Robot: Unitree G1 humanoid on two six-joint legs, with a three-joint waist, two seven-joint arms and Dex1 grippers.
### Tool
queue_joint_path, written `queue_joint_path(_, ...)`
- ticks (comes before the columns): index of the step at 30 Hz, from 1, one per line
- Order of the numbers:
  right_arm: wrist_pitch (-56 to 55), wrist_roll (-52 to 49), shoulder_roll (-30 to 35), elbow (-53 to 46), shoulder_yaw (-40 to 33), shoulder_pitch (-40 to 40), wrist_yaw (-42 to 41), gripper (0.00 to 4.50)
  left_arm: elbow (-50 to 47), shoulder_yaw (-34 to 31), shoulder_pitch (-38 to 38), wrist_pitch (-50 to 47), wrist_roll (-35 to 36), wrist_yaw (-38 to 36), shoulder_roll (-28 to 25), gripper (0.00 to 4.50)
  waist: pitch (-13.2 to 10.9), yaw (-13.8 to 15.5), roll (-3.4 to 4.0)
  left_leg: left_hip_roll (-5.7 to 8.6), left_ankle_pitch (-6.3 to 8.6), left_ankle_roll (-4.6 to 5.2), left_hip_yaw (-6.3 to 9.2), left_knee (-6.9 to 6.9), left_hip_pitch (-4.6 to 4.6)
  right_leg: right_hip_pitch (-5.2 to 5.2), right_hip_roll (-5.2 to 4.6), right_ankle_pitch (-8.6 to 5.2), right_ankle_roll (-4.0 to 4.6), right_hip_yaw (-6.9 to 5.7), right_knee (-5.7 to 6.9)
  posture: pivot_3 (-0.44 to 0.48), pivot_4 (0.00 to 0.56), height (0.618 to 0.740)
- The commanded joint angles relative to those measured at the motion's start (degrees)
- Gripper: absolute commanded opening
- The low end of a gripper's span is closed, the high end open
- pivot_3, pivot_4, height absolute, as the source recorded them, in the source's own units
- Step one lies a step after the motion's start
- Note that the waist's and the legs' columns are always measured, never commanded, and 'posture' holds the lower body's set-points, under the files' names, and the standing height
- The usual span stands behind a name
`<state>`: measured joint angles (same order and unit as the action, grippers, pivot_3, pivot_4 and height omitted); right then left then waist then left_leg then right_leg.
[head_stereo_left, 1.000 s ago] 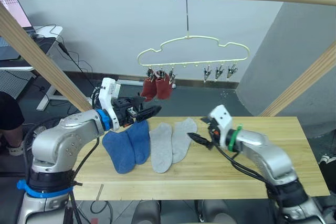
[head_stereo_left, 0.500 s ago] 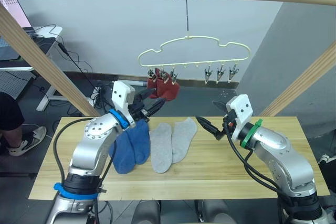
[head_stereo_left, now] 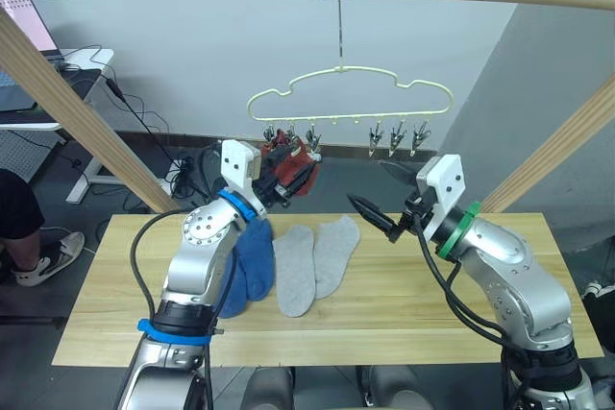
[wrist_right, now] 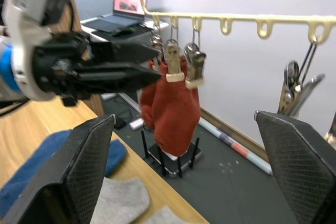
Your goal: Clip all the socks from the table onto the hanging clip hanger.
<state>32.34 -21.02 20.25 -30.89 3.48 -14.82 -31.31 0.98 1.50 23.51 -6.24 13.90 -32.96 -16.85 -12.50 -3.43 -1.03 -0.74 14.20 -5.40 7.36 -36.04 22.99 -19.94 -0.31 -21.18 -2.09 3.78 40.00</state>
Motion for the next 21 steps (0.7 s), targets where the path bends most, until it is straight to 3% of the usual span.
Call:
queue_joint_path(1, -1.1, -1.7, 0.5, -2.9, -0.6, -1.1, -0.6, 4.50, 1.2, 0.2, 2.1, 1.8, -1.0, 0.9, 1.2, 2.67, 0.0, 0.0, 0.00, 0.01, 0.00, 0.00, 0.00, 0.00, 0.00, 0.00, 0.00, 0.00, 0.00, 0.00, 0.00, -0.080, 0.208, 0.740)
queue_joint_path(21, -0.5, -4.3, 1.6, -3.0, -1.2, -2.1, -0.1, 4.50, 10.8, -0.3, 8.5, 6.6, -3.1, 3.7, 5.6, 2.67, 0.0, -0.7, -0.02, 0.01, 0.00, 0.00, 0.01, -0.03, 0.00, 0.04, 0.00, 0.00, 0.00, -0.03, 0.00, -0.101, 0.213, 0.740)
